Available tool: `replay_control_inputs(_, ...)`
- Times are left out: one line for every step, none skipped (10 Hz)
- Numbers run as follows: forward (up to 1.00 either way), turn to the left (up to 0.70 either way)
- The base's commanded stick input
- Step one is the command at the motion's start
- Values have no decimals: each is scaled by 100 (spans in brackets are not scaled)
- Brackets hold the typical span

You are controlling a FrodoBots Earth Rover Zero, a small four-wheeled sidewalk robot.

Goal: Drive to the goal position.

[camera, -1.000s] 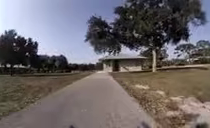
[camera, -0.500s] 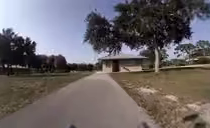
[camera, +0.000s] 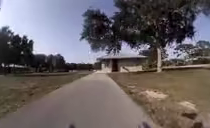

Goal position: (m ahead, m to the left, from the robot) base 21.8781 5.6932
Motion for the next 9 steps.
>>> replay_control_inputs(100,21)
replay_control_inputs(100,31)
replay_control_inputs(100,40)
replay_control_inputs(100,39)
replay_control_inputs(100,19)
replay_control_inputs(100,3)
replay_control_inputs(100,3)
replay_control_inputs(100,3)
replay_control_inputs(100,3)
